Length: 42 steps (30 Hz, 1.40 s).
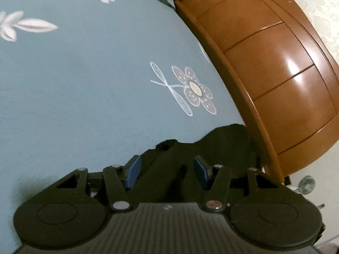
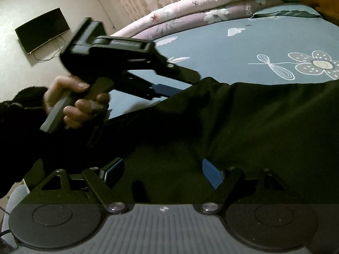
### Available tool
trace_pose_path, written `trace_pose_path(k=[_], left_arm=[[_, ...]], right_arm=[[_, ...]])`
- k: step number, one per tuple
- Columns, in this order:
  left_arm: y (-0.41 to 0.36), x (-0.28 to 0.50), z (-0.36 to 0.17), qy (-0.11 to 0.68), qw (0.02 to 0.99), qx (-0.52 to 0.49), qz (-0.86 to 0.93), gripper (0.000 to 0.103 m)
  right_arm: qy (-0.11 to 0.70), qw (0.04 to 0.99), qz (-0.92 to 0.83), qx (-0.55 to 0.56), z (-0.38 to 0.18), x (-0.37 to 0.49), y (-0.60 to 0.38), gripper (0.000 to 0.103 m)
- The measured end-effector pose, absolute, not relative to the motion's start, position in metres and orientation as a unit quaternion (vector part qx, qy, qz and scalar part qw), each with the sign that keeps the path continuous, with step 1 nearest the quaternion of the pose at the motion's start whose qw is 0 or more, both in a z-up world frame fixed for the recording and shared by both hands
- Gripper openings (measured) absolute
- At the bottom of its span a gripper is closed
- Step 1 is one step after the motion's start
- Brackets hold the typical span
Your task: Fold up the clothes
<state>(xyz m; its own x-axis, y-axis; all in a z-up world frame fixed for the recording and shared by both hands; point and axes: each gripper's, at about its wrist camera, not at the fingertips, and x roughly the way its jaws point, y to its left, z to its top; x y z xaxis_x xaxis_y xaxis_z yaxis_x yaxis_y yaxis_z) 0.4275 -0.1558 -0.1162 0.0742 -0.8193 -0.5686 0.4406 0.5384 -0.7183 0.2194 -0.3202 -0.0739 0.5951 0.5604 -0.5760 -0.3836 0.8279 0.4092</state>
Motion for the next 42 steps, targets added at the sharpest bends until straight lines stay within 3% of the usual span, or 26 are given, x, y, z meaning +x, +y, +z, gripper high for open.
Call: trace_pose_path(k=[2,10,18,27,32,37,42], left_arm=[[-0.165,0.432,-0.117,0.522,0.689,-0.198,-0.462,0.068],[-0.194,0.447,-0.127,0.516,0.661,-0.264,-0.476,0.071],[-0.178,0.428,-0.110,0.512,0.680,-0.221,-0.476,0.073],[-0.214,0.435,-0.143,0.545,0.637,-0.221,-0.499,0.071],[-0.205,0.429,-0.140,0.485,0.679,-0.264,-0.483,0.062],[-0.157,0.420,-0.121,0.372,0.745,-0.341,-0.436,0.061],[-0.166,0.418,-0.106,0.386,0.739,-0.301,-0.464,0.062]], right_arm=[[0.363,0.885,0.266,0.120,-0.074,0.218,-0.320,0.085],[0.363,0.886,0.265,0.116,-0.073,0.215,-0.321,0.085],[0.365,0.886,0.263,0.115,-0.073,0.218,-0.320,0.085],[0.366,0.885,0.264,0.114,-0.069,0.216,-0.319,0.086],[0.366,0.885,0.264,0.115,-0.070,0.218,-0.319,0.086],[0.365,0.885,0.266,0.114,-0.070,0.217,-0.318,0.091],[0.365,0.885,0.266,0.111,-0.071,0.220,-0.318,0.091]])
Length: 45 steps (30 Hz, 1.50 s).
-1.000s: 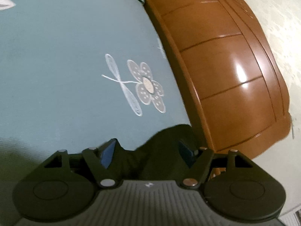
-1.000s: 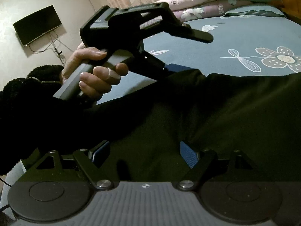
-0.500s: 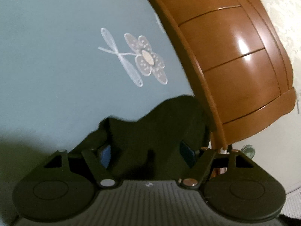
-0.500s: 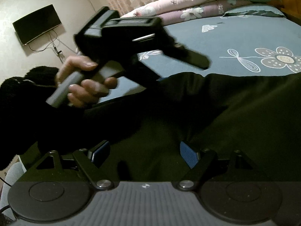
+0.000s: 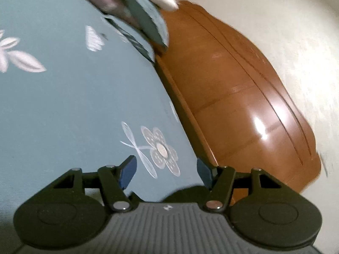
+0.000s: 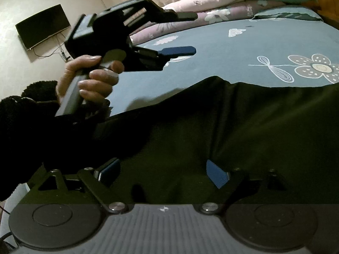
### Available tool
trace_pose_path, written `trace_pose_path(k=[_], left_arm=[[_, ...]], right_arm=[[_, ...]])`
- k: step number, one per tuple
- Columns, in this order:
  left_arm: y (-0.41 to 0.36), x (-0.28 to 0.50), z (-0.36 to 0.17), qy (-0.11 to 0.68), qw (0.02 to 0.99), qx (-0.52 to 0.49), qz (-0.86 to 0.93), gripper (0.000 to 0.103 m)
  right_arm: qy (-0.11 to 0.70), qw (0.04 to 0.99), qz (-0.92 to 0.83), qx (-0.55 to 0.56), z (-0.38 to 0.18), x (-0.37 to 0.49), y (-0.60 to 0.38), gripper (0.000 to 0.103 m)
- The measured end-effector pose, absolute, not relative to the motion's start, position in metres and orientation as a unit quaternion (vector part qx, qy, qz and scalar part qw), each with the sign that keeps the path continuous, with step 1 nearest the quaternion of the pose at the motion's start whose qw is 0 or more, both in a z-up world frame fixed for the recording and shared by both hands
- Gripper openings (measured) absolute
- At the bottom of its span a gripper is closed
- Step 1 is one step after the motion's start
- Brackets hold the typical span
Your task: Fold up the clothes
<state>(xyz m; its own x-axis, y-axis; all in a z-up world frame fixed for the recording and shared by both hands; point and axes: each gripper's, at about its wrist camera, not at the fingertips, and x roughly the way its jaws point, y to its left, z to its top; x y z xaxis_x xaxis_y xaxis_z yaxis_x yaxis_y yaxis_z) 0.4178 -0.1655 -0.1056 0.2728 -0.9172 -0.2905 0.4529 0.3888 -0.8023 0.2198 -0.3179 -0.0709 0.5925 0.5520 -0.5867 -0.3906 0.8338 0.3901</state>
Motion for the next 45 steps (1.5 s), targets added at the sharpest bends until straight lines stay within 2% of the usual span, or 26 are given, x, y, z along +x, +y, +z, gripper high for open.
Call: trace_pose_path(k=[5,7,9,15,17,23,24,25,26,28,31,37,42,45], left_arm=[[-0.186,0.409,-0.118,0.439,0.698,-0.248,-0.509,0.064],[-0.192,0.412,-0.130,0.456,0.717,-0.219,-0.480,0.064],[-0.192,0.415,-0.136,0.453,0.740,-0.192,-0.459,0.053],[-0.181,0.424,-0.118,0.426,0.767,-0.210,-0.431,0.053],[-0.181,0.414,-0.106,0.415,0.762,-0.200,-0.454,0.060],[-0.207,0.391,-0.111,0.456,0.729,-0.159,-0.486,0.064],[-0.209,0.391,-0.115,0.456,0.741,-0.156,-0.467,0.063],[-0.211,0.392,-0.119,0.456,0.754,-0.154,-0.448,0.054],[-0.208,0.393,-0.121,0.452,0.760,-0.164,-0.437,0.051],[-0.205,0.395,-0.122,0.449,0.765,-0.177,-0.427,0.052],[-0.209,0.391,-0.118,0.446,0.775,-0.158,-0.420,0.052],[-0.213,0.384,-0.113,0.451,0.788,-0.138,-0.396,0.048],[-0.218,0.383,-0.108,0.459,0.794,-0.145,-0.372,0.047],[-0.227,0.371,-0.088,0.447,0.787,-0.146,-0.400,0.050]], right_arm=[[0.356,0.891,0.259,0.109,-0.069,0.217,-0.323,0.093],[0.350,0.895,0.257,0.107,-0.067,0.216,-0.324,0.094],[0.338,0.901,0.252,0.105,-0.064,0.215,-0.326,0.095],[0.313,0.909,0.246,0.126,-0.058,0.212,-0.338,0.095],[0.309,0.910,0.244,0.128,-0.058,0.212,-0.340,0.095],[0.302,0.919,0.218,0.130,-0.057,0.217,-0.344,0.097],[0.298,0.923,0.203,0.134,-0.057,0.219,-0.348,0.097],[0.292,0.929,0.181,0.139,-0.056,0.220,-0.353,0.097],[0.286,0.936,0.148,0.142,-0.057,0.221,-0.360,0.097],[0.280,0.946,0.078,0.144,-0.059,0.223,-0.373,0.103],[0.313,0.936,0.031,0.160,-0.069,0.232,-0.390,0.103],[0.317,0.937,0.029,0.142,-0.071,0.221,-0.395,0.103],[0.294,0.946,-0.015,0.137,-0.067,0.192,-0.417,0.103],[0.268,0.953,-0.025,0.138,-0.064,0.179,-0.427,0.103]])
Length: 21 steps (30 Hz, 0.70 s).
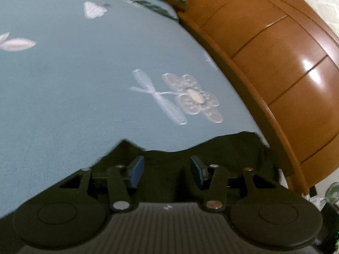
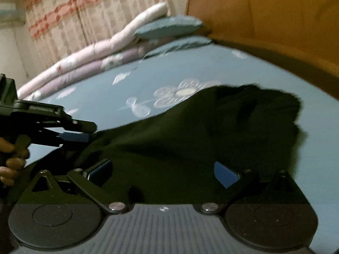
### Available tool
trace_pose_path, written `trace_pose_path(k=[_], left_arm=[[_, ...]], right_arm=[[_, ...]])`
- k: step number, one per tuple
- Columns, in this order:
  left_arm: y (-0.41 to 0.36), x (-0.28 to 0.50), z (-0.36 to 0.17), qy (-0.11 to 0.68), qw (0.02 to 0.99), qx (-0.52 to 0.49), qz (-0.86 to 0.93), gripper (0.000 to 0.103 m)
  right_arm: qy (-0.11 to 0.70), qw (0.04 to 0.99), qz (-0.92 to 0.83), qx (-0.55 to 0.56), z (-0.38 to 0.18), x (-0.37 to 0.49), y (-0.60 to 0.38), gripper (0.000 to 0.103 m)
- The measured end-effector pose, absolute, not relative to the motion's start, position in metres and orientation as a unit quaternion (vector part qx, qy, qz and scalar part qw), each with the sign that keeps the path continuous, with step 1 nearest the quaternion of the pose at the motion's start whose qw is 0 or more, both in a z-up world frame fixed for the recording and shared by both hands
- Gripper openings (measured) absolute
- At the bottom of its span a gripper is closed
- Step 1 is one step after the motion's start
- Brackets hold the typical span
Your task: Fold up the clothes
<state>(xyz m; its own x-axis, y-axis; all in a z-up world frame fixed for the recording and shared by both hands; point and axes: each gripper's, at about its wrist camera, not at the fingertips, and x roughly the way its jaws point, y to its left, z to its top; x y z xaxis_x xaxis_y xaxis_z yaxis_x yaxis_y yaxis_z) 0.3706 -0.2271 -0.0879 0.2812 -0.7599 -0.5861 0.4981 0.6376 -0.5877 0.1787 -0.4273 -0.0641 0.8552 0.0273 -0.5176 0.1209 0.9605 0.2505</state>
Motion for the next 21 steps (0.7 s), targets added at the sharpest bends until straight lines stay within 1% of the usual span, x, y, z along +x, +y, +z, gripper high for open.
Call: trace_pose_path(k=[2,3,6,8,10,13,15,19,21], left_arm=[[-0.243,0.359,-0.073,0.438,0.766,-0.157,-0.445,0.062],[-0.253,0.355,-0.069,0.440,0.752,-0.158,-0.465,0.064],[-0.282,0.345,-0.071,0.456,0.715,-0.156,-0.506,0.065],[-0.299,0.344,-0.084,0.473,0.705,-0.154,-0.506,0.065],[-0.312,0.347,-0.101,0.493,0.698,-0.156,-0.495,0.065],[-0.320,0.357,-0.123,0.488,0.714,-0.164,-0.474,0.064],[-0.321,0.362,-0.123,0.490,0.719,-0.180,-0.459,0.064],[-0.327,0.358,-0.100,0.474,0.725,-0.170,-0.469,0.064],[-0.329,0.353,-0.087,0.458,0.722,-0.170,-0.490,0.068]], right_arm=[[0.258,0.957,-0.020,0.132,-0.063,0.174,-0.428,0.103],[0.258,0.958,-0.016,0.126,-0.062,0.173,-0.427,0.103],[0.263,0.957,-0.010,0.121,-0.063,0.173,-0.428,0.103],[0.272,0.954,-0.010,0.127,-0.064,0.174,-0.431,0.103],[0.284,0.950,-0.011,0.132,-0.067,0.177,-0.434,0.103],[0.294,0.946,-0.007,0.134,-0.069,0.181,-0.434,0.103],[0.299,0.946,-0.007,0.127,-0.069,0.181,-0.433,0.103],[0.301,0.946,-0.004,0.122,-0.069,0.180,-0.432,0.103],[0.302,0.946,-0.002,0.122,-0.068,0.179,-0.433,0.103]])
